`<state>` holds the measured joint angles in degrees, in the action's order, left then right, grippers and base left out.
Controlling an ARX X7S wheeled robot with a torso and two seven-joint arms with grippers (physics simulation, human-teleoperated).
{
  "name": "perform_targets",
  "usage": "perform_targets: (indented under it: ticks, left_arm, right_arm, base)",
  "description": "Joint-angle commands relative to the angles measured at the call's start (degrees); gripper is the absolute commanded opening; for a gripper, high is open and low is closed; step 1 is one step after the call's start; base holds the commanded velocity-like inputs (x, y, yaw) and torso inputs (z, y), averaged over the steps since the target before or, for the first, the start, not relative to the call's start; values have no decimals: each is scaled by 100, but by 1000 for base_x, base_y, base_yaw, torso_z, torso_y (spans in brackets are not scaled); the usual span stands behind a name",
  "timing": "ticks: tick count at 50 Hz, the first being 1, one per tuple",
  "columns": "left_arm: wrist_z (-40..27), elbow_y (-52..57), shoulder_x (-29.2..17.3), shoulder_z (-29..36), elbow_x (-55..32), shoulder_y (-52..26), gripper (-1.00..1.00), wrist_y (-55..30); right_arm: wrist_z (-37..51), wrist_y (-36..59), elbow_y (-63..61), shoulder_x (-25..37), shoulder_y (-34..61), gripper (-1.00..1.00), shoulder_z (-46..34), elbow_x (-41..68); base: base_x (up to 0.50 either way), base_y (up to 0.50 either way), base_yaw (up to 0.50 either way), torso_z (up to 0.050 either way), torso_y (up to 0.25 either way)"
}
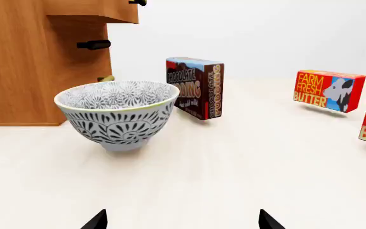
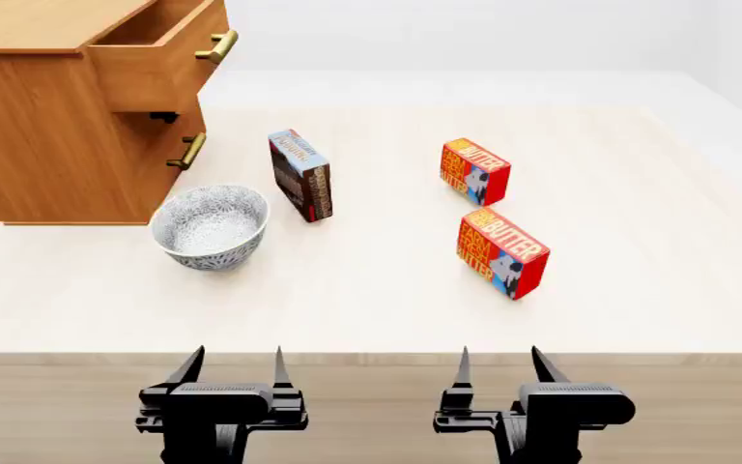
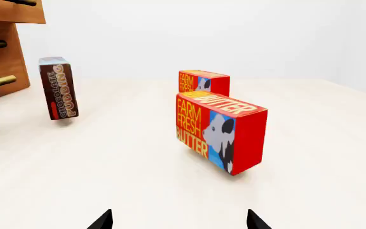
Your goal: Put the butter at the front in the top drawer of the cabinet and close it.
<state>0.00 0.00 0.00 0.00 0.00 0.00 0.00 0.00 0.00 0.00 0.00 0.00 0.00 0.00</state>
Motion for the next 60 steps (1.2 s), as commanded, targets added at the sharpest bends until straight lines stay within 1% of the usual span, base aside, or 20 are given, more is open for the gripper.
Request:
perform_targets:
  ticks: [1, 10, 20, 24, 30, 35, 38, 41, 47, 51, 60]
  left_arm:
    - [-115, 14, -93, 131, -43, 5, 100, 14]
    - [-328, 123, -236, 293, -219, 48, 100, 38]
    - [-506, 263, -351, 372, -325, 44, 100, -86]
    - [-500, 737, -447, 449, -347, -52, 100, -530]
    - [-447, 1633, -668, 448, -480, -439, 100, -1580]
    - [-406, 2169, -820, 377, -676, -954, 100, -2602]
    - [-331, 2426, -1001, 367, -756, -1427, 100, -3299]
    - [-277, 2589, -1127, 329, -835, -1826, 100, -3795]
    - [-51, 2674, -1425, 264, -1060, -3050, 100, -4856]
    - [97, 2477, -1573, 310, -1138, -3882, 100, -5311]
    - [326, 1671, -1739, 446, -1190, -5325, 100, -5799]
  right_arm:
    - [114, -3, -16, 92, -17, 100, -99, 97]
    - [298, -32, -49, 243, -15, 100, -268, 289]
    - [535, 38, -275, 351, -29, 100, -408, 226]
    - [636, 288, -513, 381, 101, 100, -403, 258]
    - [731, 1263, -1286, 499, 527, 100, -316, 402]
    - [778, 2108, -1774, 663, 1092, 100, -210, 512]
    - [752, 2685, -1987, 807, 1553, 100, -128, 600]
    - [708, 3107, -2140, 913, 1897, 100, -51, 711]
    - [579, 4053, -2352, 1222, 2863, 100, 54, 900]
    - [506, 4540, -2194, 1423, 3603, 100, 39, 925]
    - [283, 4831, -1033, 1765, 5235, 100, -314, 750]
  base:
    - [0, 0, 0, 0, 0]
    - [0, 0, 0, 3, 0]
    - [0, 0, 0, 49, 4]
    - [0, 0, 0, 50, 4]
    - [0, 0, 0, 50, 4]
    - [0, 0, 0, 50, 4]
    - [0, 0, 0, 50, 5]
    - [0, 0, 0, 50, 4]
    - [0, 0, 0, 50, 4]
    - [0, 0, 0, 50, 4]
    - [0, 0, 0, 50, 4]
